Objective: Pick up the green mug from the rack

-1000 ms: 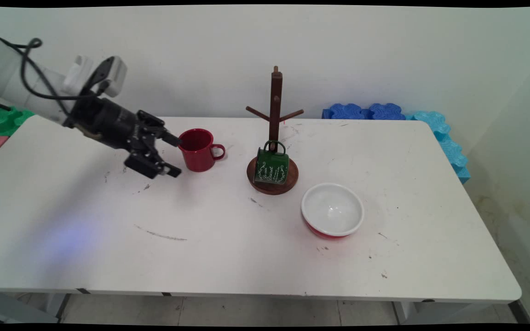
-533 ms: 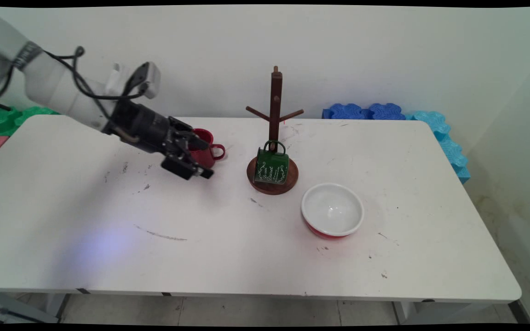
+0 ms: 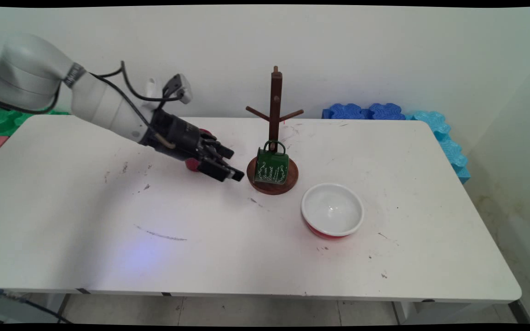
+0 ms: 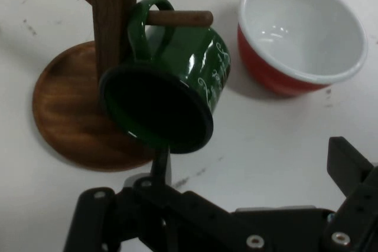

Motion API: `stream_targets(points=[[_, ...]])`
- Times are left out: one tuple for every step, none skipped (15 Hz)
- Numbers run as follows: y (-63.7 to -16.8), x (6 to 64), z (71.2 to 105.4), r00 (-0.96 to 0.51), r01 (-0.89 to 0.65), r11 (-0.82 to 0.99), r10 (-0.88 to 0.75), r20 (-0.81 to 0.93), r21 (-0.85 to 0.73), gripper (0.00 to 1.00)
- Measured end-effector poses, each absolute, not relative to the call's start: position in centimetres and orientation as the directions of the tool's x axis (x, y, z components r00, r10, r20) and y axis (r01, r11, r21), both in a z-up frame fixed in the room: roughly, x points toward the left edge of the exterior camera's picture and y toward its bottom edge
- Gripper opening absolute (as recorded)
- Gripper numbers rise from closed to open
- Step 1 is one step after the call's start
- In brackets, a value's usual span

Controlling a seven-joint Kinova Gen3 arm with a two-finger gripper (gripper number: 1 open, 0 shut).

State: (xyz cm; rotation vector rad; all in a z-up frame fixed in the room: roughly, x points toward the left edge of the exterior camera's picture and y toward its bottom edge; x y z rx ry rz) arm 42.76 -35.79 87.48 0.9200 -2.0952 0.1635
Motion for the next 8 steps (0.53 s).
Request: stream_targets(points=[[-36.0,42.4,87.1,-0.38,-0.668,0.715,-0.566,0.731,0.206,1.0],[-36.3,42.1,86.7,-0.364,-0.675,0.704,-0.578,0.731,0.221,1.0],[-36.6,41.7,86.4,-0.348,-0.68,0.694,-0.588,0.73,0.235,1.0],[-36.8,41.4,86.1,-0.335,-0.685,0.686,-0.597,0.729,0.247,1.0],[-37.1,41.1,85.8,-0.32,-0.69,0.676,-0.607,0.728,0.26,1.0],[-37.4,40.8,85.5,-0.307,-0.694,0.667,-0.615,0.726,0.272,1.0],[-37.6,40.6,85.2,-0.297,-0.696,0.66,-0.622,0.725,0.282,1.0],[-37.8,40.3,85.0,-0.286,-0.698,0.653,-0.63,0.722,0.293,1.0]])
